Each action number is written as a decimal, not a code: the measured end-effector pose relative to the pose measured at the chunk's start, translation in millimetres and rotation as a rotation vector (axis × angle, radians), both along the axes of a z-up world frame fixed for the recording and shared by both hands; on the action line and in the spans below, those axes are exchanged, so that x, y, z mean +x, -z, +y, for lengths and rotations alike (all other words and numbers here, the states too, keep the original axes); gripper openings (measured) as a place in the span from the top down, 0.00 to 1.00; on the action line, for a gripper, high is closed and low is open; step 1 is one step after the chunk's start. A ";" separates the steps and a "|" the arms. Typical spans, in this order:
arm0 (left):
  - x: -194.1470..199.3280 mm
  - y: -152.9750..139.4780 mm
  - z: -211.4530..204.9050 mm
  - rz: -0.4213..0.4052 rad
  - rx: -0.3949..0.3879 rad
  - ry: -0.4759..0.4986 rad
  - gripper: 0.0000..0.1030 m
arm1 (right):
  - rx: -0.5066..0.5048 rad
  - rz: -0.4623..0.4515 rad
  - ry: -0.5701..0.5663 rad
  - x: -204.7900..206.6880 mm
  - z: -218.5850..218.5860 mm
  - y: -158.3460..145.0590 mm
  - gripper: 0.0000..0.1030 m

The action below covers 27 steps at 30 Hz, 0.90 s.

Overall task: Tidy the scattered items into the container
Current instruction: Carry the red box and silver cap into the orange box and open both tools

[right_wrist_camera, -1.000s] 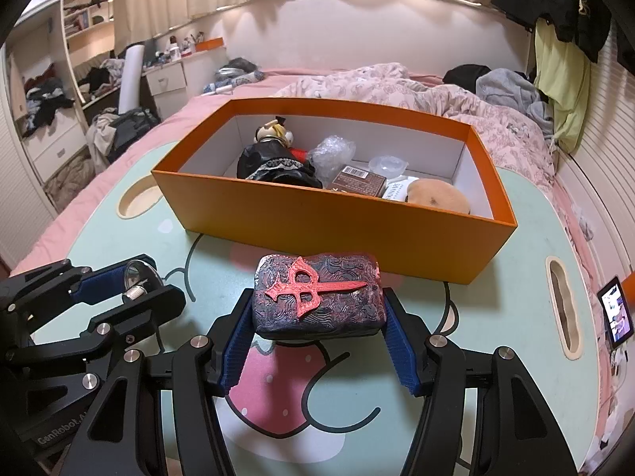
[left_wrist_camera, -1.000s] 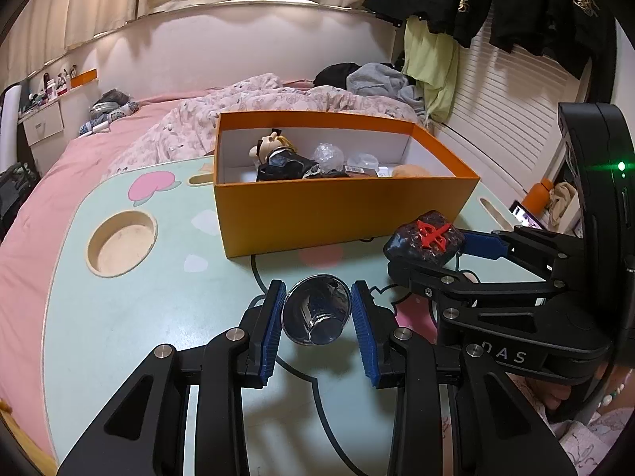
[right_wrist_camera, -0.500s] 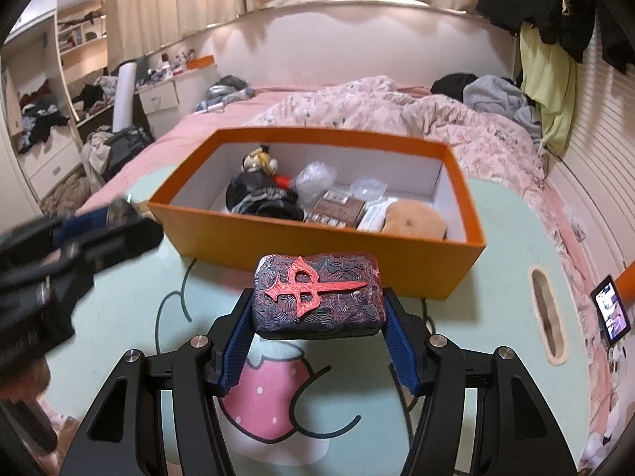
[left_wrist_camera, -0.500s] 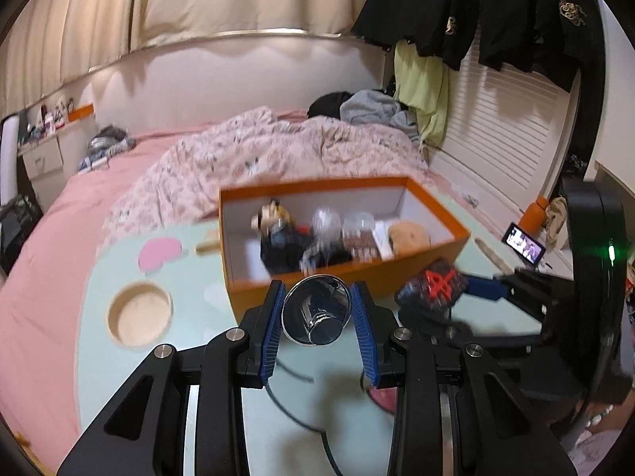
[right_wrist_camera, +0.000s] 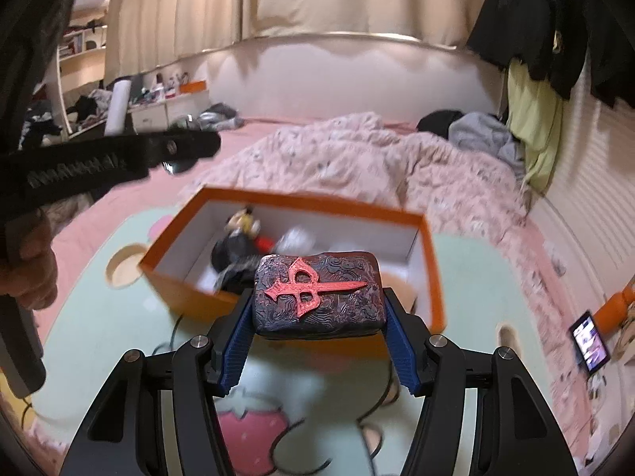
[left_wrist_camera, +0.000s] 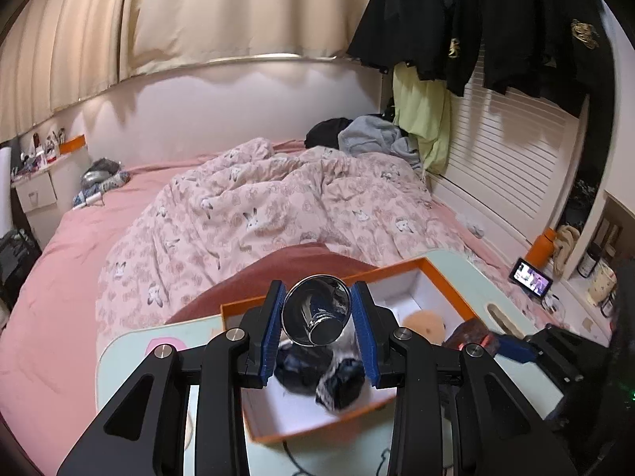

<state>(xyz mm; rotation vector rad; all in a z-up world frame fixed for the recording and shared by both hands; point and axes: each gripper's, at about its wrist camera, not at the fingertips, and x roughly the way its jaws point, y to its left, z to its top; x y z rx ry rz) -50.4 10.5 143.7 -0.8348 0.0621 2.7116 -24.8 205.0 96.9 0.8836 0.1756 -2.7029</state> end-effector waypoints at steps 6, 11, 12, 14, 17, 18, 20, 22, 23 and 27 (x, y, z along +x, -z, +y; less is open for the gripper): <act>-18.5 24.9 11.0 -0.053 -0.037 -0.001 0.66 | 0.007 0.006 0.042 -38.3 2.3 -7.4 0.41; -26.8 47.8 13.0 -0.103 -0.069 -0.009 0.66 | 0.042 -0.034 0.053 -65.8 -0.6 2.8 0.41; -28.9 50.4 11.7 -0.111 -0.064 -0.014 0.66 | 0.054 -0.040 0.053 -70.3 -2.6 5.6 0.41; -32.5 53.0 9.5 -0.122 -0.054 -0.024 0.66 | 0.064 -0.056 0.050 -76.5 -4.3 10.7 0.41; -37.7 54.2 8.2 -0.128 -0.055 -0.035 0.66 | 0.072 -0.076 0.055 -84.3 -6.1 17.3 0.41; -39.5 54.5 8.5 -0.130 -0.057 -0.037 0.66 | 0.077 -0.079 0.058 -86.7 -6.0 19.5 0.41; -41.6 55.9 9.1 -0.141 -0.053 -0.038 0.65 | 0.090 -0.093 0.059 -91.9 -7.6 23.8 0.41; -40.6 57.0 10.2 -0.140 -0.066 -0.045 0.52 | 0.100 -0.115 0.059 -96.9 -8.4 27.1 0.40; -38.5 57.2 11.4 -0.131 -0.086 -0.050 0.39 | 0.103 -0.118 0.065 -97.2 -8.1 28.1 0.40; -23.8 52.5 10.2 -0.074 -0.125 -0.071 0.32 | 0.137 -0.067 0.079 -88.1 -9.8 25.2 0.27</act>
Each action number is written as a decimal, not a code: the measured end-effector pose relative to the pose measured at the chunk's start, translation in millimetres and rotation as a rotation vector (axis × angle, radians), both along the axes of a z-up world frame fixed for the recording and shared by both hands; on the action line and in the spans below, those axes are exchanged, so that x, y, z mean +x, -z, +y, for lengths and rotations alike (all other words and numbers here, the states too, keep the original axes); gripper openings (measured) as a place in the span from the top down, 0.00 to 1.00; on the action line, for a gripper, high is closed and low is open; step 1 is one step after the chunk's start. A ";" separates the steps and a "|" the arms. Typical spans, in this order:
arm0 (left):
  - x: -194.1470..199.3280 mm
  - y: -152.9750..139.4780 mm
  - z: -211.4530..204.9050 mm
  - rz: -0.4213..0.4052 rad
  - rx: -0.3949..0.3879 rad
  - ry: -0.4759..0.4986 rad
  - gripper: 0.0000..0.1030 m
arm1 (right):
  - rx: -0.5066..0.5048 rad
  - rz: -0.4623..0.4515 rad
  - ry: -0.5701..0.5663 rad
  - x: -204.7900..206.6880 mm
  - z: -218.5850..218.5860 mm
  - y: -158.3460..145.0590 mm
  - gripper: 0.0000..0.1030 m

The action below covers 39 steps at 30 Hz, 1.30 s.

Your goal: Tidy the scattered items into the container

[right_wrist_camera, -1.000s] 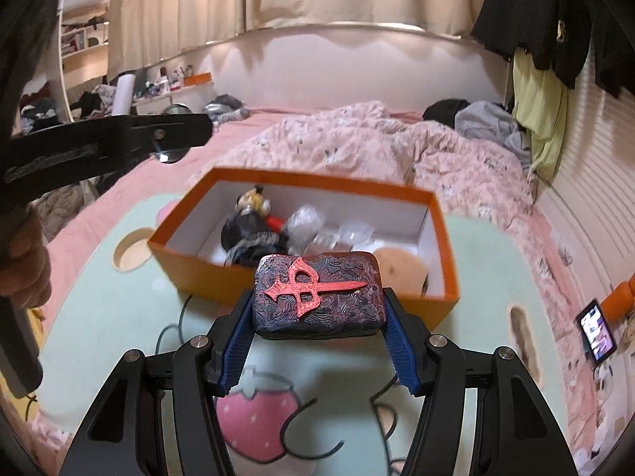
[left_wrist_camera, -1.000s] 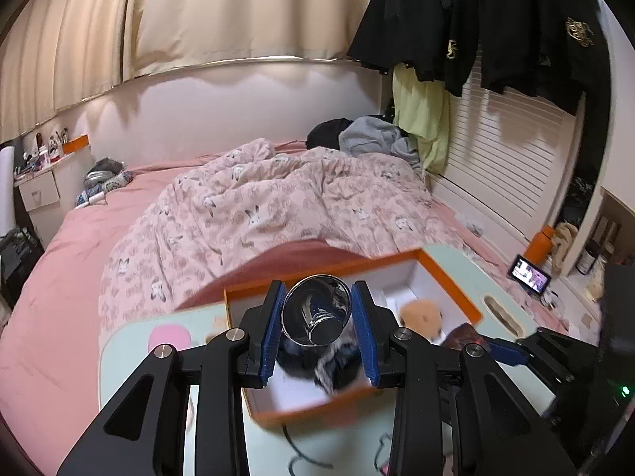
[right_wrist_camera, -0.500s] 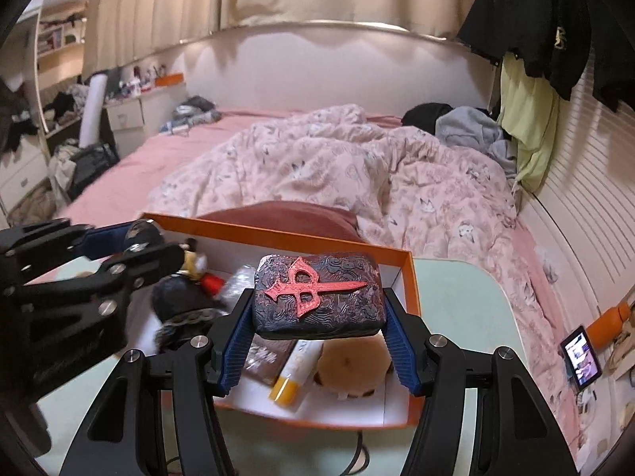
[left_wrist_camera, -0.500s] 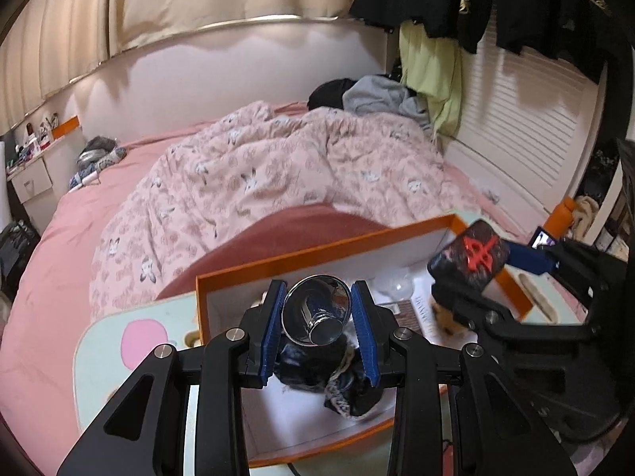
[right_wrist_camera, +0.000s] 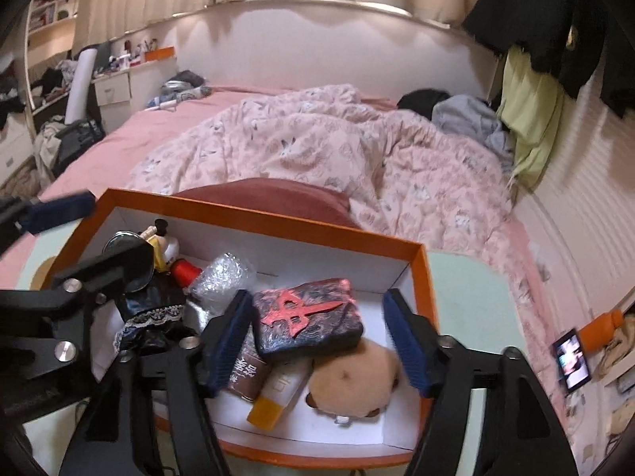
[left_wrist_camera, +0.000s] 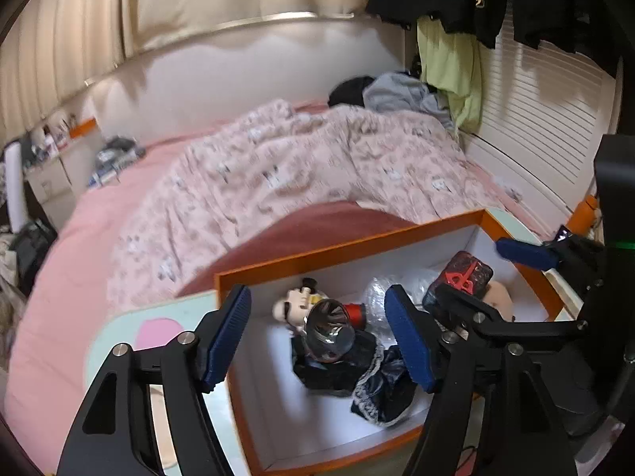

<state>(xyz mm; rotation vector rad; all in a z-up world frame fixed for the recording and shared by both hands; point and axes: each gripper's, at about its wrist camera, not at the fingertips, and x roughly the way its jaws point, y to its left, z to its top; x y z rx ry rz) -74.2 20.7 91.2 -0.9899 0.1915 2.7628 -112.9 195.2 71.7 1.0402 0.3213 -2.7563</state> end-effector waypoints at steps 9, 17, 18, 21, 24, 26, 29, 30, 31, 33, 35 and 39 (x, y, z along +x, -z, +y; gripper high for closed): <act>38.0 -19.9 -10.2 0.006 0.060 0.022 0.32 | -0.025 0.024 -0.036 30.3 0.1 -15.0 0.20; 94.0 -8.8 -6.7 -0.024 0.106 0.043 0.32 | -0.028 -0.072 -0.051 72.9 10.8 -8.6 0.19; 99.3 -2.1 -5.8 -0.036 0.112 0.036 0.32 | -0.023 -0.085 -0.050 79.1 12.1 -5.1 0.19; 107.6 22.8 -4.0 -0.093 0.128 0.005 0.32 | 0.003 -0.115 -0.039 94.2 14.4 11.8 0.19; 103.6 44.8 -3.7 -0.148 0.099 -0.052 0.32 | 0.024 -0.161 -0.027 96.3 14.0 31.9 0.19; 98.3 54.4 -4.0 -0.176 0.084 -0.072 0.32 | 0.021 -0.227 -0.019 89.4 15.3 46.1 0.19; 91.4 65.5 -6.8 -0.205 0.054 -0.113 0.32 | -0.014 -0.254 0.019 85.1 23.4 52.9 0.19; 88.5 69.3 -8.4 -0.215 0.039 -0.133 0.32 | -0.018 -0.251 0.029 84.9 25.1 53.3 0.19; 86.6 72.6 -9.3 -0.216 0.021 -0.150 0.29 | -0.023 -0.250 0.036 85.3 26.7 54.0 0.17; 85.9 77.2 -9.2 -0.187 -0.026 -0.177 0.16 | -0.025 -0.240 0.057 86.3 29.4 56.3 0.10; 85.0 80.9 -13.2 -0.187 -0.004 -0.189 0.09 | -0.041 -0.249 0.073 85.0 33.2 59.8 0.02; 82.9 86.8 -16.6 -0.194 -0.004 -0.201 0.00 | -0.108 -0.285 0.067 80.2 41.6 64.0 0.00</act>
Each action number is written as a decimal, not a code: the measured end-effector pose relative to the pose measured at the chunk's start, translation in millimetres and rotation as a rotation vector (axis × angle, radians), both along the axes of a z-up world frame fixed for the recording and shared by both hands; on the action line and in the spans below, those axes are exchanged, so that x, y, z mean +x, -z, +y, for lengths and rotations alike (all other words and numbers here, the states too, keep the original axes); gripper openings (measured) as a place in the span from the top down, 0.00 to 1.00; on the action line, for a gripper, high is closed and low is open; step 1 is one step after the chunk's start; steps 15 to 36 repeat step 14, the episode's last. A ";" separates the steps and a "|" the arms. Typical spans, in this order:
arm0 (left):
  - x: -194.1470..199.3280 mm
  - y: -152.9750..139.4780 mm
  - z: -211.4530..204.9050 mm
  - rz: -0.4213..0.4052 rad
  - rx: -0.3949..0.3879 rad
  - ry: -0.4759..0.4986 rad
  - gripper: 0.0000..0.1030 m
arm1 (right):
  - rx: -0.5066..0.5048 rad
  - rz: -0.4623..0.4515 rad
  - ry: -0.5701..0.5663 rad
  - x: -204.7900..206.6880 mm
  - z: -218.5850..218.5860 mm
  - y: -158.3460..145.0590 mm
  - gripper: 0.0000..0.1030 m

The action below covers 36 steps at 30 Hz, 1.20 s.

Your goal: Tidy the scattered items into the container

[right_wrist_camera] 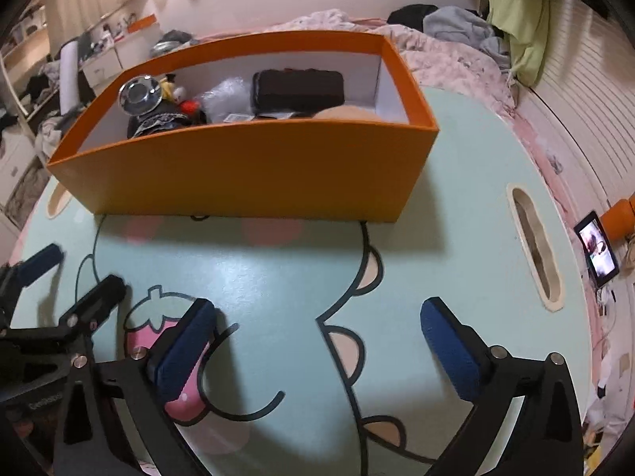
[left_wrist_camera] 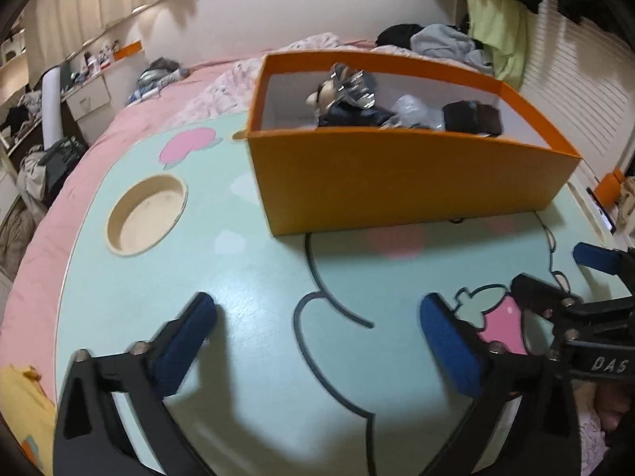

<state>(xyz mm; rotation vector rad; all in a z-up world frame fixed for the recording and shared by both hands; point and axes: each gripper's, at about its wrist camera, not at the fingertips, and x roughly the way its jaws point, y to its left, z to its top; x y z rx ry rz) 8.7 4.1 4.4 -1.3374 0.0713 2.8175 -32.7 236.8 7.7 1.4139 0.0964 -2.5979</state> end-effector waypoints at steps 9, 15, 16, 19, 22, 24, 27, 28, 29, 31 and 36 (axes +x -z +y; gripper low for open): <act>1.0 3.0 -0.2 0.005 0.001 0.001 0.00 | -0.001 0.008 -0.004 0.1 -2.0 -0.7 0.00; 3.2 3.8 0.5 0.010 0.002 -0.003 0.00 | -0.001 0.008 -0.004 0.5 -2.5 -0.6 0.00; 3.2 3.8 0.5 0.010 0.002 -0.003 0.00 | -0.001 0.008 -0.004 0.5 -2.5 -0.6 0.00; 3.2 3.8 0.5 0.010 0.002 -0.003 0.00 | -0.001 0.008 -0.004 0.5 -2.5 -0.6 0.00; 3.2 3.8 0.5 0.010 0.002 -0.003 0.00 | -0.001 0.008 -0.004 0.5 -2.5 -0.6 0.00; 3.2 3.8 0.5 0.010 0.002 -0.003 0.00 | -0.001 0.008 -0.004 0.5 -2.5 -0.6 0.00; 3.2 3.8 0.5 0.010 0.002 -0.003 0.00 | -0.001 0.008 -0.004 0.5 -2.5 -0.6 0.00; 3.2 3.8 0.5 0.010 0.002 -0.003 0.00 | -0.001 0.008 -0.004 0.5 -2.5 -0.6 0.00; 3.2 3.8 0.5 0.010 0.002 -0.003 0.00 | -0.001 0.008 -0.004 0.5 -2.5 -0.6 0.00; 3.2 3.8 0.5 0.010 0.002 -0.003 0.00 | -0.001 0.008 -0.004 0.5 -2.5 -0.6 0.00; 3.2 3.8 0.5 0.010 0.002 -0.003 0.00 | -0.001 0.008 -0.004 0.5 -2.5 -0.6 0.00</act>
